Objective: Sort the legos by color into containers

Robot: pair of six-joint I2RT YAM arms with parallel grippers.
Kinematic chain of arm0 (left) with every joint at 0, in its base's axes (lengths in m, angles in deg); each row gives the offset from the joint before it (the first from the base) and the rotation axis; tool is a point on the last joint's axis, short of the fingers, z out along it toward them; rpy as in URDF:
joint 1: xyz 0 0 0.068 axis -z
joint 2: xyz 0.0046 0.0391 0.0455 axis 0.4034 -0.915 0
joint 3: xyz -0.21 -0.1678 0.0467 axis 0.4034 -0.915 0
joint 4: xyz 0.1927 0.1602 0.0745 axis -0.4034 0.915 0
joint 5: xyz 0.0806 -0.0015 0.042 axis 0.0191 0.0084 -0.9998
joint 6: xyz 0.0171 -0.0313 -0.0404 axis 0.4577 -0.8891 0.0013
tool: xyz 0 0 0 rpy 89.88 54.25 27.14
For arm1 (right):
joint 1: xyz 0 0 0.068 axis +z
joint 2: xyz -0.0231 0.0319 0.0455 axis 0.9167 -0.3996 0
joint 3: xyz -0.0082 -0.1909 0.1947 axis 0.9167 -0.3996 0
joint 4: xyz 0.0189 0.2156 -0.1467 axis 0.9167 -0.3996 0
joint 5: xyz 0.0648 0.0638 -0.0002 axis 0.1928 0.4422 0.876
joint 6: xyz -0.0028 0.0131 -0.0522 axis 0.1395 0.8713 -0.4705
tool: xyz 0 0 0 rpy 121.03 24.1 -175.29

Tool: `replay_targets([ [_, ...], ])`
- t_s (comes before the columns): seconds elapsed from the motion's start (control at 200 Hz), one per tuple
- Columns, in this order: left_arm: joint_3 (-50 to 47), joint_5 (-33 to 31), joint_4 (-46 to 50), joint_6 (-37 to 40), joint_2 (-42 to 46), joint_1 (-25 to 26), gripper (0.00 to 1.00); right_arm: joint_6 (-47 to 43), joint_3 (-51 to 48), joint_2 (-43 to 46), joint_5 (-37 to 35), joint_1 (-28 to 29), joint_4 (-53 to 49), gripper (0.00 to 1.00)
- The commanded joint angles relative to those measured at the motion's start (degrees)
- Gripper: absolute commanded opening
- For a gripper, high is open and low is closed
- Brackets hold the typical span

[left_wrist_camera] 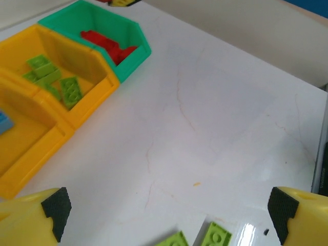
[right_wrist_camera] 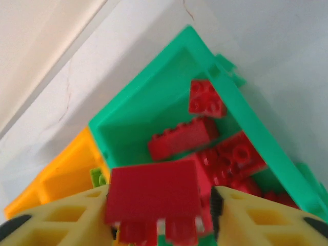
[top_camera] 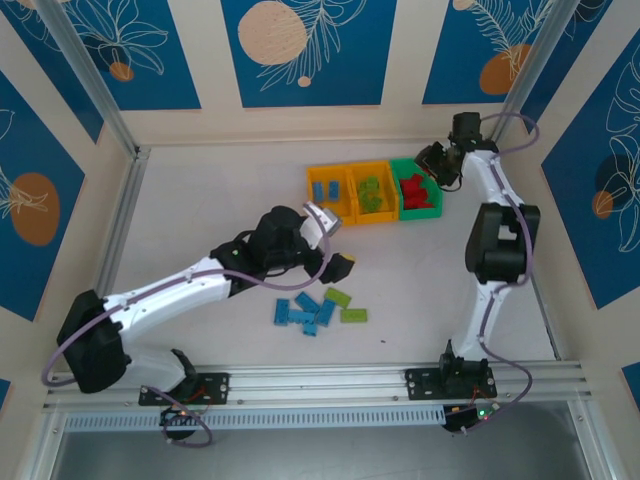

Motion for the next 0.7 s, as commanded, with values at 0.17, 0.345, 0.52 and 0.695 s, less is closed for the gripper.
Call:
replay_targets([
  [0.17,-2.09,-18.17,17.48,-23.34,7.82,0.37,0.96,0.01,3.72,5.61,1.12,1.57,-9.43,0.68],
  [0.345,0.77,-19.31,37.26,-40.39,4.22,0.36,0.93,0.87,-16.23,22.45,4.89,2.96,-3.04,0.68],
  [0.52,-5.42,-15.02,35.63,-47.07,1.81,-0.28,0.89,-0.72,-29.04,33.89,4.59,3.99,-2.76,0.69],
  [0.695,-6.74,-12.39,32.59,-44.3,-4.28,-2.17,0.7,-3.72,-32.37,37.83,5.25,3.94,-6.26,0.69],
])
